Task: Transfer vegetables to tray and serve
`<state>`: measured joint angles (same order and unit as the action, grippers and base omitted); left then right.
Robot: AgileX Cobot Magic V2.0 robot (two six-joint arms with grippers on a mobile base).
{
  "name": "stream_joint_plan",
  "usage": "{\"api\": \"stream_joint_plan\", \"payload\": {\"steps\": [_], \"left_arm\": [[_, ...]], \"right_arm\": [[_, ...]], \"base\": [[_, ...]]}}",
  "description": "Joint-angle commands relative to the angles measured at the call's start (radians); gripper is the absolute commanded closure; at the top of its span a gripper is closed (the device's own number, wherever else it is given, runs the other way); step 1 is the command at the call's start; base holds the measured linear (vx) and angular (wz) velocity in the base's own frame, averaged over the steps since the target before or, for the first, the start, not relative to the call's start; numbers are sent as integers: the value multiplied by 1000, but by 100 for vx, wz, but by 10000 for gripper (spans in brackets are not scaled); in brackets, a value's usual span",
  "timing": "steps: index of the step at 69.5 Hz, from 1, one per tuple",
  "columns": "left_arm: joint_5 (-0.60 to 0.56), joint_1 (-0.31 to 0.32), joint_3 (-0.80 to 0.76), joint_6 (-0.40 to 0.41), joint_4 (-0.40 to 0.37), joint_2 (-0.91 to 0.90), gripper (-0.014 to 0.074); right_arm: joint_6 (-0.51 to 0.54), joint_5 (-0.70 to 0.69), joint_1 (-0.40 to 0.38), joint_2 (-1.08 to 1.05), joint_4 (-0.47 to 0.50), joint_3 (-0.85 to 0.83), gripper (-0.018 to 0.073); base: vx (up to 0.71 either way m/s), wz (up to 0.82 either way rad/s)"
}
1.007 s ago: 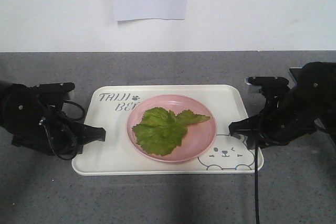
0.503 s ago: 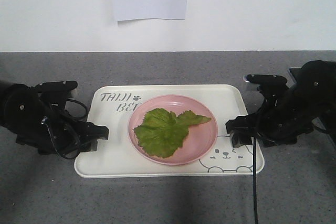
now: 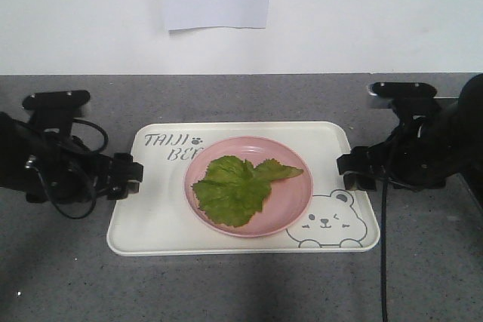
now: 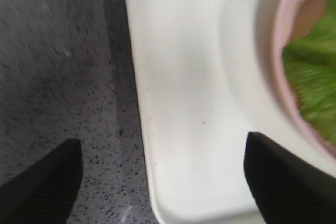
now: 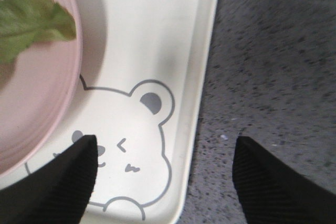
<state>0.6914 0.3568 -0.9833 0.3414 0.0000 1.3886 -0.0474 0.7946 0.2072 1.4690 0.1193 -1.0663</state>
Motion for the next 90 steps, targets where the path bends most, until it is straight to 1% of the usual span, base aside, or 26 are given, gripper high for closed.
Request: {"api": "stream_joint_plan", "payload": {"steps": [1,6,15,24,35,45,50,55,62,67,72,79,84,90], "left_arm": [[-49,7,-26,35,35,-120,6],[-49,7,-26,64,68,-193,11],[-38,7,-26,111,156,-316,11],[-20,7,-26,137,242,-439,11],[-2,7,-23,149,324,-555,11],[-6,7,57,165,389,-650,11],[-9,7,110,187,408,-697,11],[-20,7,170,206,420,-749,11],[-44,7,245,206,445,-829,11],[-54,7,294,206,466,-879,11],[-55,7,339,206,469,-931,11],[-54,7,382,205,469,-982,11],[-49,7,400,205,469,-1008,15],[-50,7,403,205,469,-1018,48]], "right_arm": [[-40,-36,2,-98,-60,-25,29],[-55,-36,2,-154,-89,-25,29],[-76,-35,2,-257,-131,-25,29],[-95,-18,2,-354,-181,-25,29],[-108,18,2,-465,-225,-25,29],[-132,-4,2,-563,-265,36,29],[-164,-23,2,-616,-302,96,29],[-181,-33,2,-669,-315,149,29],[-216,-53,2,-752,-329,227,29],[-217,-66,2,-804,-329,277,33],[-217,-76,2,-853,-329,322,42],[-217,-95,2,-913,-329,374,79],[-217,-97,2,-940,-329,390,126],[-217,-95,2,-953,-331,390,199]], "base": [[0,0],[0,0],[0,0],[0,0],[0,0],[0,0],[0,0],[0,0],[0,0],[0,0],[0,0],[0,0],[0,0],[0,0]]}}
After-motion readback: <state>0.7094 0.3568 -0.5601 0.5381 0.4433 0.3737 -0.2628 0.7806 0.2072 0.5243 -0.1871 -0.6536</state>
